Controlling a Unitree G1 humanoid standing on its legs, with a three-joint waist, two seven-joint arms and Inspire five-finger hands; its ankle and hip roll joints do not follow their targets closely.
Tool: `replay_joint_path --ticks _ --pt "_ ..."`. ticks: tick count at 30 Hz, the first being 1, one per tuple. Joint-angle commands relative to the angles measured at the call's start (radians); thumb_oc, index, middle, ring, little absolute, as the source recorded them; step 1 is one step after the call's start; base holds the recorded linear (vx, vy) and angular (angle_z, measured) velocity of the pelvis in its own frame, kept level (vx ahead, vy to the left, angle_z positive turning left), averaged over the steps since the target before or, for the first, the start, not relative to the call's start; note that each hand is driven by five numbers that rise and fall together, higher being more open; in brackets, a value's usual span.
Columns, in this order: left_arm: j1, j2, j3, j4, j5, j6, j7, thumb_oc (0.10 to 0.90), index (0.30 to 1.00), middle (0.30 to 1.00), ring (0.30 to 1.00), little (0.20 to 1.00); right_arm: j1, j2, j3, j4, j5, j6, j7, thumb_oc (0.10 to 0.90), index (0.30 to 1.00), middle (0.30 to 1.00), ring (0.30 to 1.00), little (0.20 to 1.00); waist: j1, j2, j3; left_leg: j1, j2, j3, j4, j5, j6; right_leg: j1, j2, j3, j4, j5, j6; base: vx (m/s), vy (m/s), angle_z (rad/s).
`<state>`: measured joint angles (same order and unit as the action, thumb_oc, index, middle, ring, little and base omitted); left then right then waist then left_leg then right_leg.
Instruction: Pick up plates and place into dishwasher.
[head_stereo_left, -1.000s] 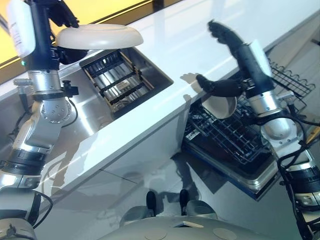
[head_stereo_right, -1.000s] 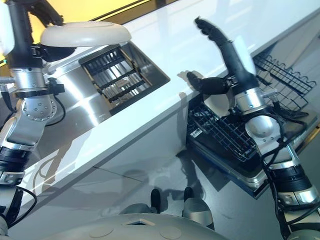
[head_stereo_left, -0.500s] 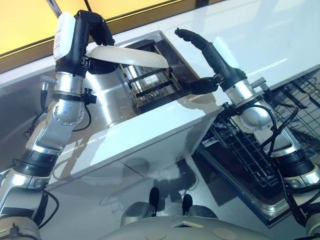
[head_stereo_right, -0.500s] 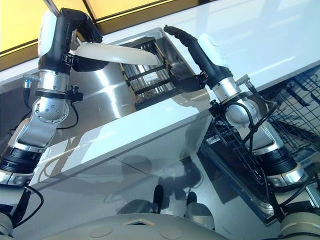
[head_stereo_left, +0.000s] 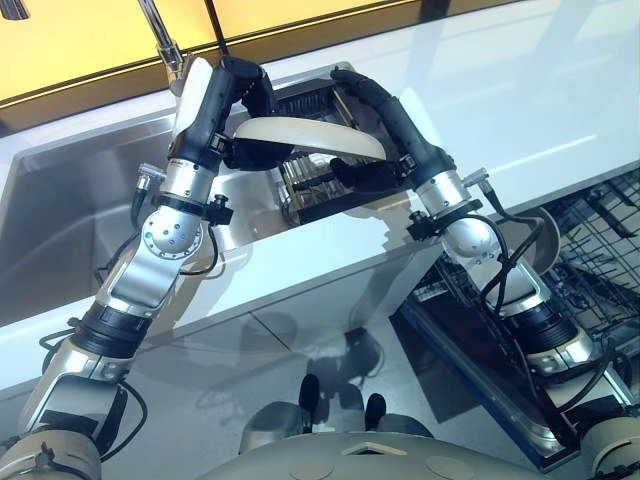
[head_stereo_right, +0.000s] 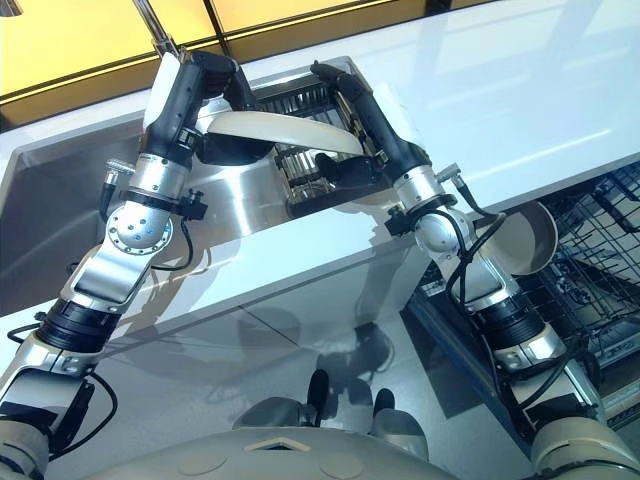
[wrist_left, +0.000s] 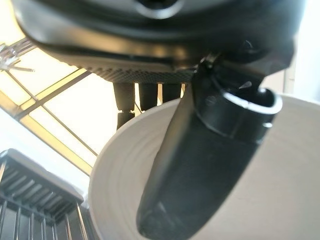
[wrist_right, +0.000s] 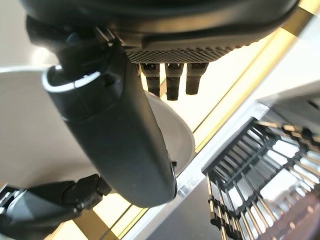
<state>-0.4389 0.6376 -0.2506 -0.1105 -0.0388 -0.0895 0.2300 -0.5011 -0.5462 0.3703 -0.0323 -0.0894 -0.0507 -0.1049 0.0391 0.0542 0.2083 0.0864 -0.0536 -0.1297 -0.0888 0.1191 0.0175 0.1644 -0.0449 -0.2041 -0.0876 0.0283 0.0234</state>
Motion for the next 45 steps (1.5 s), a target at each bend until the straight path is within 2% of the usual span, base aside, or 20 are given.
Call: replay_joint_path --ticks 1,5,13,14,15,16,26,32,38,41,45 --pt "-0.145 -0.024 -0.018 -0.076 -0.046 -0.062 0.045 0.1 0.3 0.3 0.3 0.2 -0.148 0.056 0.006 -0.039 0.029 -0.072 -0.106 0.1 0.3 0.3 0.3 0.2 0.007 -0.033 -0.121 0.047 -0.046 0.11 0.01 -0.156 -0.005 -0.043 0.016 -0.005 0.126 -0.109 0.057 0.0 0.0 0.0" --pt "-0.136 -0.045 -0.024 -0.086 -0.018 -0.057 0.053 0.1 0.3 0.3 0.3 0.2 -0.134 0.071 -0.003 -0.046 0.0 -0.075 -0.136 0.1 0.3 0.3 0.3 0.2 0.002 -0.033 -0.121 0.048 -0.044 0.118 0.009 -0.157 -0.006 -0.042 0.015 -0.004 0.121 -0.105 0.058 0.01 0.002 0.03" --pt "-0.099 -0.019 0.007 -0.109 0.005 -0.068 0.056 0.1 0.3 0.3 0.3 0.2 -0.083 0.024 -0.046 -0.08 -0.012 -0.115 -0.14 0.1 0.3 0.3 0.3 0.2 -0.008 -0.034 -0.123 0.052 -0.04 0.129 0.009 -0.159 -0.004 -0.044 0.017 0.007 0.131 -0.112 0.058 0.0 0.0 0.0" --pt "-0.099 -0.019 0.007 -0.109 0.005 -0.068 0.056 0.207 0.392 0.392 0.392 0.307 -0.083 0.024 -0.046 -0.08 -0.012 -0.115 -0.14 0.1 0.3 0.3 0.3 0.2 -0.008 -0.034 -0.123 0.052 -0.04 0.129 0.009 -0.159 -0.004 -0.044 0.017 0.007 0.131 -0.112 0.058 0.0 0.0 0.0" --pt "-0.098 -0.018 0.008 -0.108 0.002 -0.065 0.054 0.718 0.829 0.829 0.829 0.818 -0.084 0.021 -0.049 -0.084 -0.013 -0.117 -0.148 0.1 0.3 0.3 0.3 0.2 -0.008 -0.034 -0.122 0.052 -0.04 0.129 0.01 -0.16 -0.003 -0.045 0.016 0.008 0.133 -0.114 0.059 0.0 0.0 0.0" --pt "-0.093 -0.017 0.012 -0.109 0.0 -0.059 0.044 0.8 0.9 0.9 0.9 0.9 -0.08 0.018 -0.056 -0.089 -0.018 -0.123 -0.156 0.1 0.3 0.3 0.3 0.2 -0.009 -0.034 -0.122 0.053 -0.041 0.129 0.01 -0.16 -0.003 -0.045 0.017 0.009 0.134 -0.113 0.059 0.0 0.0 0.0" --pt "-0.022 0.017 0.05 -0.123 -0.057 -0.007 -0.043 0.8 0.9 0.9 0.9 0.9 -0.038 -0.043 -0.169 -0.122 -0.041 -0.169 -0.278 0.1 0.3 0.3 0.3 0.2 -0.008 -0.033 -0.122 0.058 -0.041 0.131 0.011 -0.164 -0.003 -0.04 0.017 0.013 0.118 -0.101 0.065 0.0 0.0 0.0" --pt "0.014 0.035 0.079 -0.095 -0.078 0.005 -0.048 0.8 0.9 0.9 0.9 0.9 -0.016 -0.099 -0.246 -0.105 -0.044 -0.194 -0.33 0.1 0.3 0.3 0.3 0.2 -0.009 -0.037 -0.125 0.056 -0.04 0.131 0.013 -0.165 -0.003 -0.041 0.018 0.016 0.113 -0.099 0.067 0.0 0.0 0.0" --pt "0.058 0.061 0.129 -0.056 -0.088 0.001 -0.036 0.8 0.9 0.9 0.9 0.9 0.034 -0.162 -0.342 -0.065 -0.082 -0.187 -0.407 0.1 0.3 0.3 0.3 0.2 -0.014 -0.041 -0.128 0.057 -0.039 0.132 0.011 -0.166 -0.002 -0.041 0.021 0.019 0.113 -0.101 0.067 0.0 0.0 0.0" --pt "0.098 0.071 0.172 -0.044 -0.106 0.001 -0.03 0.8 0.9 0.9 0.9 0.9 0.102 -0.195 -0.42 -0.038 -0.122 -0.171 -0.481 0.1 0.3 0.3 0.3 0.2 -0.021 -0.042 -0.13 0.056 -0.038 0.132 0.01 -0.166 0.0 -0.043 0.022 0.024 0.114 -0.101 0.068 0.0 0.0 0.0" --pt "0.181 0.079 0.25 -0.045 -0.113 -0.014 -0.03 0.8 0.9 0.9 0.9 0.9 0.237 -0.213 -0.565 -0.035 -0.103 -0.169 -0.582 0.1 0.3 0.3 0.3 0.2 -0.035 -0.039 -0.127 0.057 -0.035 0.137 0.007 -0.166 0.004 -0.051 0.026 0.039 0.123 -0.104 0.069 0.02 -0.011 -0.05"
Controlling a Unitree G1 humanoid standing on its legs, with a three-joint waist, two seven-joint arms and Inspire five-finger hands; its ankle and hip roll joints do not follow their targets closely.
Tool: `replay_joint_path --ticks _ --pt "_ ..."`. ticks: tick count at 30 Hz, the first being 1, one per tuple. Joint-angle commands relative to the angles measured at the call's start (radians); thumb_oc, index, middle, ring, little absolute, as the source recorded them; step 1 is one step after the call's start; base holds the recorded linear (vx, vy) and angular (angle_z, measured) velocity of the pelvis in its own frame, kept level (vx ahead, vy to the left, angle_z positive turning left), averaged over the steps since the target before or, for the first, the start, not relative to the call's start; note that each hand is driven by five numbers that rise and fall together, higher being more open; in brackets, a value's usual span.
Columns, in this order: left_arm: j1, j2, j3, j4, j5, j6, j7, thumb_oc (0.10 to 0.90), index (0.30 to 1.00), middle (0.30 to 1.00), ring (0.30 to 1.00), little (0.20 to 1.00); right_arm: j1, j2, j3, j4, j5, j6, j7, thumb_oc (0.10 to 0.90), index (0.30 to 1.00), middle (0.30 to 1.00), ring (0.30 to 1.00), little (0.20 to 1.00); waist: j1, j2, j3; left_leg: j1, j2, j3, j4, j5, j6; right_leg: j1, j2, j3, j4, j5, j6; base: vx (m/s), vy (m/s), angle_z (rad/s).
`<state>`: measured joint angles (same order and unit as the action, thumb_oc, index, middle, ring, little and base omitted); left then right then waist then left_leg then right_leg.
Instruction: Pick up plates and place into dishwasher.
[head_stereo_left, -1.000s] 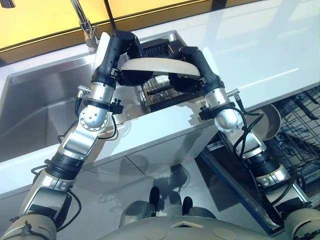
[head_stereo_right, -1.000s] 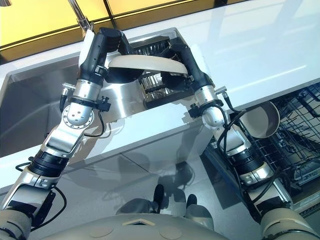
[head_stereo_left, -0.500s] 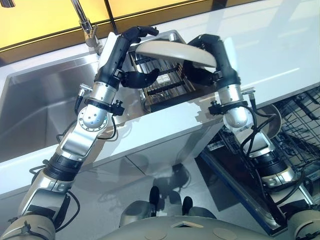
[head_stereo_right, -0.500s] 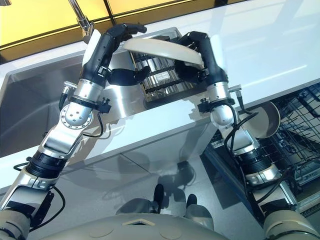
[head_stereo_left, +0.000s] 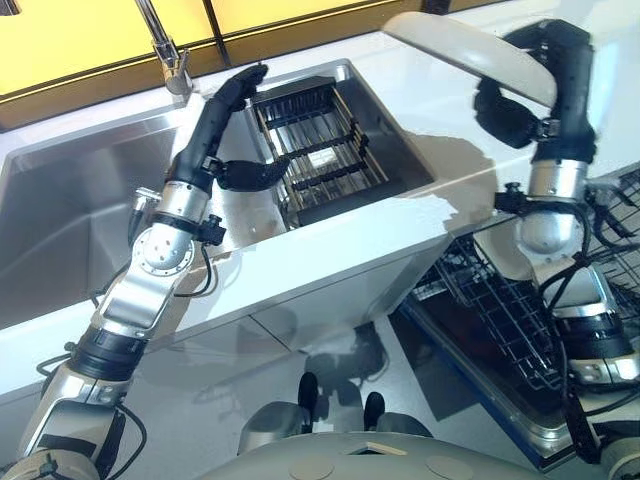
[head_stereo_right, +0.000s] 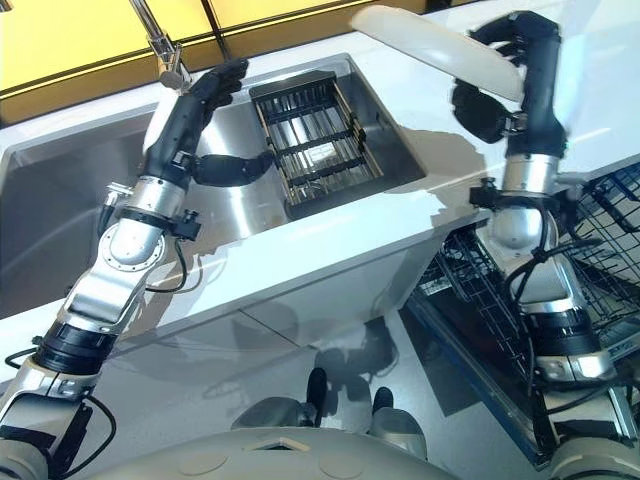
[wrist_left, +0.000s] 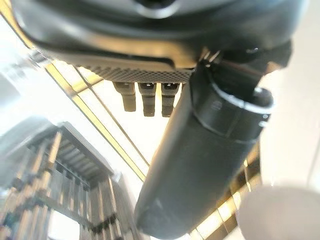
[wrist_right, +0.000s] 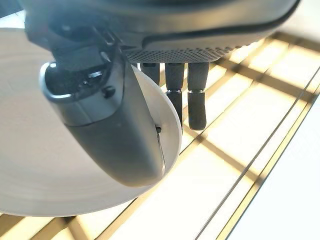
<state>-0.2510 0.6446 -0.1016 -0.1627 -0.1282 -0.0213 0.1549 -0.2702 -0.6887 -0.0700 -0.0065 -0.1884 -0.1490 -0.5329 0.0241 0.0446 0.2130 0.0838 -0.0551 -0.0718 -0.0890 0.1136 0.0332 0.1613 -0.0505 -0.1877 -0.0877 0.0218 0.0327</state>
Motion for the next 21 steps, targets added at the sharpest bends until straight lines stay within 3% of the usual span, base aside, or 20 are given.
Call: replay_joint_path --ticks 1,4,9,15,21 --pt "0.023 0.067 0.127 0.017 -0.018 -0.089 0.049 0.8 0.9 0.9 0.9 0.9 0.058 -0.064 -0.188 -0.046 0.025 -0.085 -0.182 0.1 0.3 0.3 0.3 0.2 -0.03 -0.028 -0.129 0.061 -0.033 0.081 0.007 -0.162 -0.01 -0.05 0.032 0.03 0.125 -0.097 0.061 0.04 -0.017 -0.09" --pt "0.048 0.068 0.156 0.037 -0.022 -0.088 0.047 0.8 0.9 0.9 0.9 0.9 0.122 -0.066 -0.277 -0.01 0.067 -0.078 -0.216 0.1 0.3 0.3 0.3 0.2 -0.041 -0.026 -0.126 0.063 -0.031 0.084 0.007 -0.165 -0.007 -0.056 0.033 0.042 0.132 -0.098 0.065 0.04 -0.035 -0.14" --pt "0.062 0.074 0.18 0.067 -0.032 -0.083 0.051 0.8 0.9 0.9 0.9 0.9 0.166 -0.071 -0.325 0.063 0.124 -0.019 -0.196 0.1 0.3 0.3 0.3 0.2 -0.051 -0.024 -0.12 0.063 -0.028 0.096 0.008 -0.167 -0.008 -0.065 0.035 0.048 0.142 -0.101 0.067 0.01 -0.041 -0.09" --pt "0.075 0.074 0.193 0.086 -0.015 -0.084 0.054 0.8 0.9 0.9 0.9 0.9 0.21 -0.038 -0.324 0.14 0.162 -0.006 -0.169 0.1 0.3 0.3 0.3 0.2 -0.068 -0.02 -0.113 0.064 -0.023 0.11 0.007 -0.167 -0.007 -0.075 0.04 0.057 0.153 -0.105 0.066 0.0 -0.022 -0.11" --pt "0.069 0.073 0.196 0.091 -0.012 -0.073 0.076 0.8 0.9 0.9 0.9 0.9 0.244 0.028 -0.264 0.208 0.179 -0.014 -0.074 0.1 0.3 0.3 0.3 0.2 -0.083 -0.013 -0.1 0.069 -0.02 0.124 0.008 -0.169 -0.005 -0.081 0.042 0.064 0.162 -0.106 0.065 0.0 -0.008 -0.08"
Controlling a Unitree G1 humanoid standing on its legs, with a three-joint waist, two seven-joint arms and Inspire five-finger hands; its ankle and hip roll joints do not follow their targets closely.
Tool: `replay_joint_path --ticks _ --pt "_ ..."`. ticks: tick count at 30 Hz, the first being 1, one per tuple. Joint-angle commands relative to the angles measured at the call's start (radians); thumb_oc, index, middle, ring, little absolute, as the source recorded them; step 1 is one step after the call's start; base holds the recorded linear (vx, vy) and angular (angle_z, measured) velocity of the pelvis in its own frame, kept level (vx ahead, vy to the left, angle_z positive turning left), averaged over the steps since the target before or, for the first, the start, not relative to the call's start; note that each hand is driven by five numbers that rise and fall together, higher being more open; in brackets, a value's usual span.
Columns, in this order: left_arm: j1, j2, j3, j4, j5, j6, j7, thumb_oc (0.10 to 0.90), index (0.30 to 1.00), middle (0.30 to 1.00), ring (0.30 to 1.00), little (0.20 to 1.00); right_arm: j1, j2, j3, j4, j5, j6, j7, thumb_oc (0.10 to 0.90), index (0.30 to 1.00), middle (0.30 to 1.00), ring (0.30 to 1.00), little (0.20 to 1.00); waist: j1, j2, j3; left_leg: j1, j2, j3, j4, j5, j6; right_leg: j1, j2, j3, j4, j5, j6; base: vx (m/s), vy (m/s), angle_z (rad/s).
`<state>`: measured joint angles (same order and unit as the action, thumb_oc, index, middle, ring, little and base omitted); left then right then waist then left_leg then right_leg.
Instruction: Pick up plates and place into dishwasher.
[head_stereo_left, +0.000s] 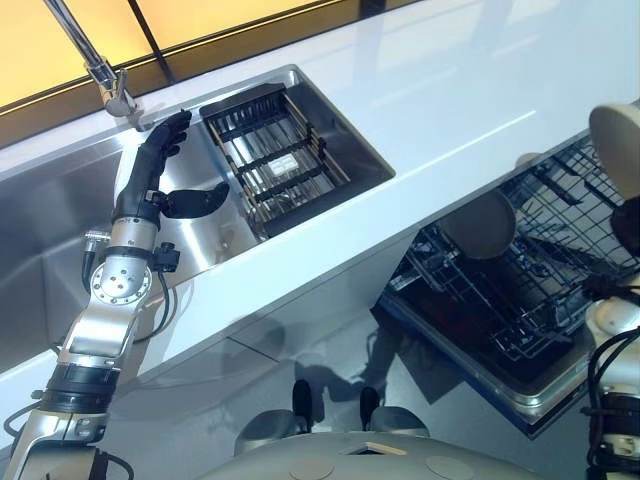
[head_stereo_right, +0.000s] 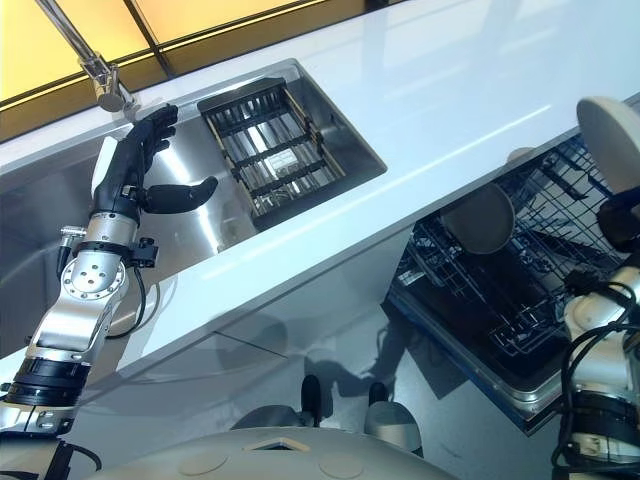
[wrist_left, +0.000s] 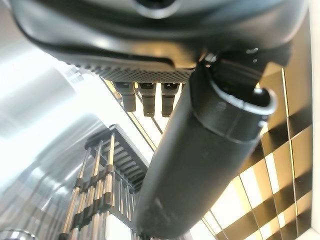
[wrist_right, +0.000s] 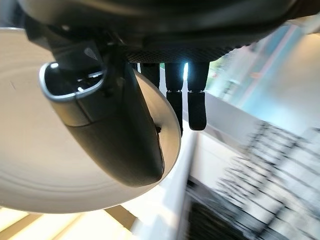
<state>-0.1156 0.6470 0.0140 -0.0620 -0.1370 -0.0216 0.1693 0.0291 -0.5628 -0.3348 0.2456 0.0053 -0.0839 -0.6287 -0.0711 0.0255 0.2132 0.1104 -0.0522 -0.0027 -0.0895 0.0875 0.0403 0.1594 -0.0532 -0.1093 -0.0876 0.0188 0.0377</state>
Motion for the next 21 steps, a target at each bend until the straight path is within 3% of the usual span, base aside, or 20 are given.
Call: replay_joint_path --ticks 1,10,14,21 --pt "-0.066 0.071 0.081 -0.011 -0.002 -0.071 0.063 0.8 0.9 0.9 0.9 0.9 -0.054 -0.093 0.014 -0.034 -0.016 -0.078 0.041 0.1 0.3 0.3 0.3 0.2 0.012 0.007 -0.098 0.042 -0.022 0.056 0.009 -0.143 -0.012 -0.081 0.044 -0.016 0.163 -0.104 0.06 0.0 0.0 0.0" --pt "-0.076 0.061 0.061 -0.011 0.0 -0.07 0.102 0.8 0.9 0.9 0.9 0.9 -0.075 -0.074 0.119 0.063 0.037 -0.022 0.147 0.1 0.3 0.3 0.3 0.2 0.024 0.005 -0.075 0.041 -0.021 0.056 0.008 -0.15 -0.016 -0.082 0.039 -0.032 0.161 -0.11 0.062 0.0 -0.001 -0.01" --pt "-0.074 0.059 0.053 -0.008 -0.003 -0.073 0.105 0.8 0.9 0.9 0.9 0.9 -0.092 -0.06 0.155 0.1 0.097 0.033 0.179 0.1 0.3 0.3 0.3 0.2 0.035 0.005 -0.067 0.039 -0.022 0.05 0.007 -0.149 -0.019 -0.08 0.038 -0.042 0.155 -0.108 0.062 0.0 0.0 0.0" --pt "-0.059 0.044 0.042 -0.019 0.002 -0.067 0.108 0.8 0.9 0.9 0.9 0.9 -0.098 -0.026 0.219 0.155 0.091 0.117 0.192 0.1 0.3 0.3 0.3 0.2 0.052 0.003 -0.06 0.041 -0.021 0.042 0.006 -0.148 -0.019 -0.075 0.033 -0.059 0.155 -0.11 0.063 0.01 0.001 0.03"
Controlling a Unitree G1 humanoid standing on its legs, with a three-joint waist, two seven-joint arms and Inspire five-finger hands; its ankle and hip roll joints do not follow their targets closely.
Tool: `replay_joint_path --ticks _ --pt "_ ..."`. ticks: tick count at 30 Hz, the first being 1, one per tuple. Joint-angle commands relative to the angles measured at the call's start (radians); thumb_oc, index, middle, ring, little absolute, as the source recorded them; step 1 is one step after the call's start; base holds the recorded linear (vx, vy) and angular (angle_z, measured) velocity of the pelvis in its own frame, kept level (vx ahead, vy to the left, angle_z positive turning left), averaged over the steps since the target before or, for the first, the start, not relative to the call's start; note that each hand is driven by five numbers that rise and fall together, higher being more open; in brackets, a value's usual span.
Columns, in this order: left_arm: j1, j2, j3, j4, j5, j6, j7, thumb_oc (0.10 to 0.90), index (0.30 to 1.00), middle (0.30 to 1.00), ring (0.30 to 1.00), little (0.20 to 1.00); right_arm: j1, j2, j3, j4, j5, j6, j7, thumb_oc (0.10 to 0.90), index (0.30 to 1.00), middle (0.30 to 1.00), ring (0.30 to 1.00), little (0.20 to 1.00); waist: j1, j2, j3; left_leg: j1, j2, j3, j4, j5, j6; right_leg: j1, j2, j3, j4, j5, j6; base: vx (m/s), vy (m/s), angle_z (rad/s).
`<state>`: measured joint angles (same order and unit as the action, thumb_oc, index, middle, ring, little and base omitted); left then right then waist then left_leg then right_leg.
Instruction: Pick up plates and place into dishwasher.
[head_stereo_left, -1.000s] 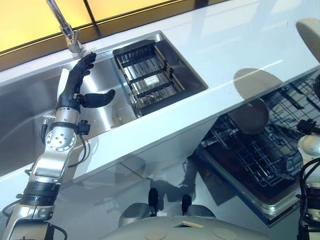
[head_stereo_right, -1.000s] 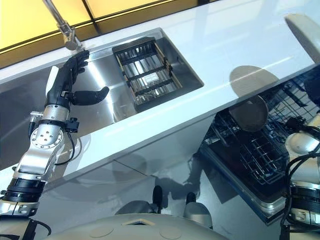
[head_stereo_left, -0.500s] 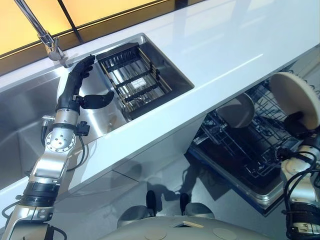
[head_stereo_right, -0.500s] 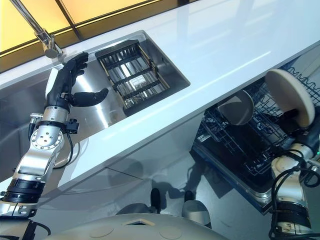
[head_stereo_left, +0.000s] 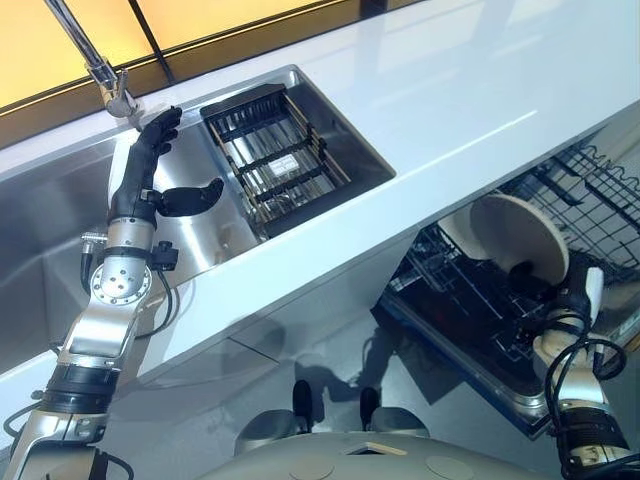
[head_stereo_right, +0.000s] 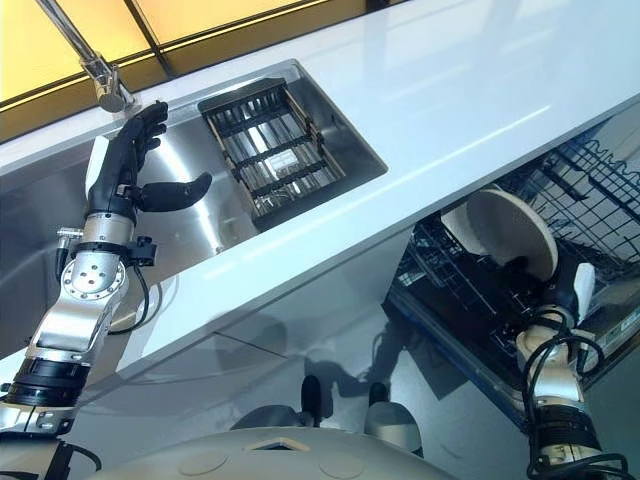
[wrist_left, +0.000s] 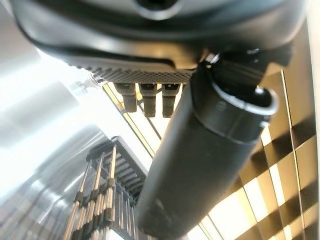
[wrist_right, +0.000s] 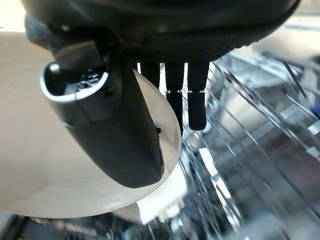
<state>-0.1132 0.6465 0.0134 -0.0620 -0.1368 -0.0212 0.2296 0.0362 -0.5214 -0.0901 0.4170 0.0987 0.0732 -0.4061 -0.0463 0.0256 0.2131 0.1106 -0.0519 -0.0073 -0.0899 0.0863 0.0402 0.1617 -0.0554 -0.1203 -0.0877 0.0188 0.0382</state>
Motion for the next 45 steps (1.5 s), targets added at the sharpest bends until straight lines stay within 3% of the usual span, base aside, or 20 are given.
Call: replay_joint_path --ticks 1,14,15,16,17,18,19,39,45 --pt "-0.06 0.043 0.042 -0.021 0.003 -0.065 0.046 0.8 0.9 0.9 0.9 0.9 -0.105 -0.063 -0.018 -0.004 -0.004 -0.027 -0.027 0.1 0.3 0.3 0.3 0.2 0.029 0.003 -0.059 0.041 -0.021 0.046 0.006 -0.147 -0.019 -0.077 0.035 -0.05 0.155 -0.111 0.062 0.02 -0.001 0.03" --pt "-0.06 0.038 0.035 -0.049 -0.001 -0.032 0.024 0.8 0.9 0.9 0.9 0.9 -0.126 -0.041 0.091 0.125 -0.06 0.131 0.039 0.1 0.3 0.3 0.3 0.2 0.06 0.004 -0.042 0.041 -0.021 0.027 0.01 -0.142 -0.018 -0.075 0.029 -0.07 0.168 -0.114 0.061 0.01 0.001 0.04" --pt "-0.059 0.037 0.034 -0.052 -0.001 -0.031 0.022 0.8 0.9 0.9 0.9 0.9 -0.128 -0.041 0.097 0.124 -0.065 0.135 0.044 0.169 0.359 0.359 0.359 0.269 0.061 0.004 -0.04 0.04 -0.02 0.026 0.011 -0.141 -0.018 -0.074 0.028 -0.071 0.169 -0.113 0.061 0.0 0.0 0.0" --pt "-0.059 0.038 0.032 -0.057 -0.004 -0.028 0.023 0.8 0.9 0.9 0.9 0.9 -0.132 -0.045 0.103 0.116 -0.071 0.137 0.051 0.361 0.524 0.524 0.524 0.461 0.063 0.003 -0.038 0.04 -0.02 0.024 0.012 -0.141 -0.018 -0.074 0.028 -0.072 0.169 -0.113 0.061 0.0 0.0 0.0" --pt "-0.063 0.039 0.029 -0.056 -0.007 -0.025 0.02 0.8 0.9 0.9 0.9 0.9 -0.136 -0.049 0.108 0.112 -0.07 0.135 0.054 0.35 0.514 0.514 0.514 0.45 0.064 0.003 -0.036 0.04 -0.02 0.023 0.012 -0.14 -0.018 -0.073 0.028 -0.073 0.169 -0.114 0.06 0.0 0.0 0.0" --pt "-0.064 0.037 0.027 -0.056 -0.006 -0.025 0.018 0.8 0.9 0.9 0.9 0.9 -0.14 -0.049 0.114 0.103 -0.066 0.139 0.052 0.421 0.575 0.575 0.575 0.521 0.066 0.002 -0.036 0.04 -0.02 0.021 0.012 -0.14 -0.018 -0.072 0.028 -0.073 0.17 -0.114 0.06 0.0 0.0 0.0" --pt "-0.064 0.034 0.023 -0.055 -0.003 -0.025 0.019 0.8 0.9 0.9 0.9 0.9 -0.145 -0.053 0.115 0.082 -0.071 0.151 0.052 0.8 0.9 0.9 0.9 0.9 0.066 0.002 -0.033 0.042 -0.021 0.019 0.012 -0.14 -0.018 -0.072 0.029 -0.074 0.17 -0.113 0.06 0.0 0.0 0.0" --pt "-0.04 0.024 0.041 -0.062 -0.018 -0.028 0.016 0.8 0.9 0.9 0.9 0.9 -0.104 -0.097 -0.03 -0.324 -0.122 0.114 0.041 0.8 0.9 0.9 0.9 0.9 0.019 -0.012 -0.032 0.051 -0.018 0.055 0.016 -0.144 -0.006 -0.08 0.032 -0.045 0.173 -0.101 0.071 -0.02 0.007 -0.02" --pt "-0.034 0.038 0.053 -0.067 -0.029 -0.029 0.017 0.8 0.9 0.9 0.9 0.9 -0.077 -0.105 -0.083 -0.41 0.027 0.104 0.081 0.8 0.9 0.9 0.9 0.9 -0.001 -0.016 -0.033 0.054 -0.017 0.076 0.016 -0.147 -0.003 -0.087 0.034 -0.033 0.184 -0.103 0.074 -0.02 0.008 -0.11"
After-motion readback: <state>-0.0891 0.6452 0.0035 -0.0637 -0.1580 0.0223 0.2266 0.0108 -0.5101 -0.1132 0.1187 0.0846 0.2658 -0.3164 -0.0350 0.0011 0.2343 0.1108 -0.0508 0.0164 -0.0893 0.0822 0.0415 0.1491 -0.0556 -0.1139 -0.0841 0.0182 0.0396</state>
